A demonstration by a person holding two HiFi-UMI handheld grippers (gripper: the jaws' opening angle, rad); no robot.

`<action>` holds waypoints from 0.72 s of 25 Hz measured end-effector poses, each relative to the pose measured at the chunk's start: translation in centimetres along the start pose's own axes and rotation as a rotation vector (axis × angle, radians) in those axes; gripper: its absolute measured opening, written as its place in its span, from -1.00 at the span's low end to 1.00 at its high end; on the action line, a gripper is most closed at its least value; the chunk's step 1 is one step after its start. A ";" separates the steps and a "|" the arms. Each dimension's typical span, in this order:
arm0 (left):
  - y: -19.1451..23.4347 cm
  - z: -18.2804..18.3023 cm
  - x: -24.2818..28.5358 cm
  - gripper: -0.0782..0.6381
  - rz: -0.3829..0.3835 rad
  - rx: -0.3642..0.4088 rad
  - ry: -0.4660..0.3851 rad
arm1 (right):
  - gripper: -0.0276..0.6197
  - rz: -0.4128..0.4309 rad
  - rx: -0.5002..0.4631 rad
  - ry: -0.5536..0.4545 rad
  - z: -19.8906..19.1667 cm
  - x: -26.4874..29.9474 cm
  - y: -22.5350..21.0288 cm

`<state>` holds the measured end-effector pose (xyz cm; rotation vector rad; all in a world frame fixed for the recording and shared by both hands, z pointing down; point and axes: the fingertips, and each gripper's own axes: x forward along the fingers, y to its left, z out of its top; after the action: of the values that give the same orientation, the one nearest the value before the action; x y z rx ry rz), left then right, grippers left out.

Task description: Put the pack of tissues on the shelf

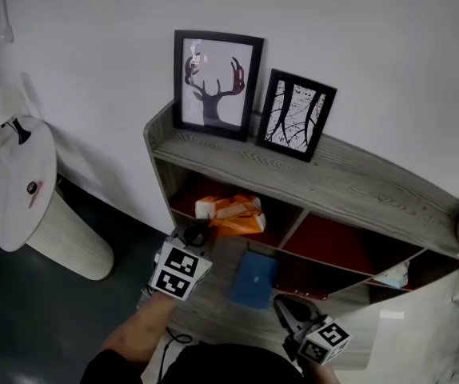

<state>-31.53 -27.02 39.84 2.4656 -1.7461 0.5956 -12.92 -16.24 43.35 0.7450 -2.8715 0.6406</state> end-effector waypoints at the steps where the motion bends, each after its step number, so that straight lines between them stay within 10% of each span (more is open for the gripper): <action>1: 0.3 0.0 0.4 -0.71 0.010 0.005 0.004 | -0.85 -0.002 0.003 -0.002 0.0 0.0 0.0; 18: 1.7 1.5 -1.1 -0.29 0.113 0.005 -0.088 | -0.85 0.001 -0.042 -0.045 1.1 -0.9 0.6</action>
<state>-32.97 -27.06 37.78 2.4452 -1.9285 0.5077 -12.39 -15.81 41.92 0.7612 -2.9166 0.5692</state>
